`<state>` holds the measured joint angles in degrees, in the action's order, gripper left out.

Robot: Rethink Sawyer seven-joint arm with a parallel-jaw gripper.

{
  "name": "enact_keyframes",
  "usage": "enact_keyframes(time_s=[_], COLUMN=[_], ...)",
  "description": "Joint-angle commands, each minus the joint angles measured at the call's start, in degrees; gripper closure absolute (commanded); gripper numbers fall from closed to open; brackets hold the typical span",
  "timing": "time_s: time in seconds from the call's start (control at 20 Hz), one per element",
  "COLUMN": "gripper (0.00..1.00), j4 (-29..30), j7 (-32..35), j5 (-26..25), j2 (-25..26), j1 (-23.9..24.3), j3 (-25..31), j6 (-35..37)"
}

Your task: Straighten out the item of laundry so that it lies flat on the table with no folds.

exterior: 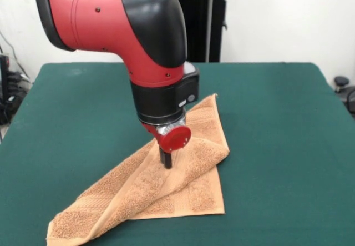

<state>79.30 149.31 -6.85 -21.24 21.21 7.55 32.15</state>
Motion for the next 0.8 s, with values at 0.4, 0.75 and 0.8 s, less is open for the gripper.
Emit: enact_keyframes(time_s=[0.4, 0.75, 0.8], gripper=[1.0, 1.0, 1.0], j4=[4.6, 3.78, 4.39], j7=[-12.81, -15.59, -16.0], j5=[-3.57, -2.45, -2.09], j2=[-0.36, 3.79, 3.98], j1=[3.93, 6.86, 7.58], j3=[7.49, 12.13, 13.36], j6=[7.02, 9.12, 8.71])
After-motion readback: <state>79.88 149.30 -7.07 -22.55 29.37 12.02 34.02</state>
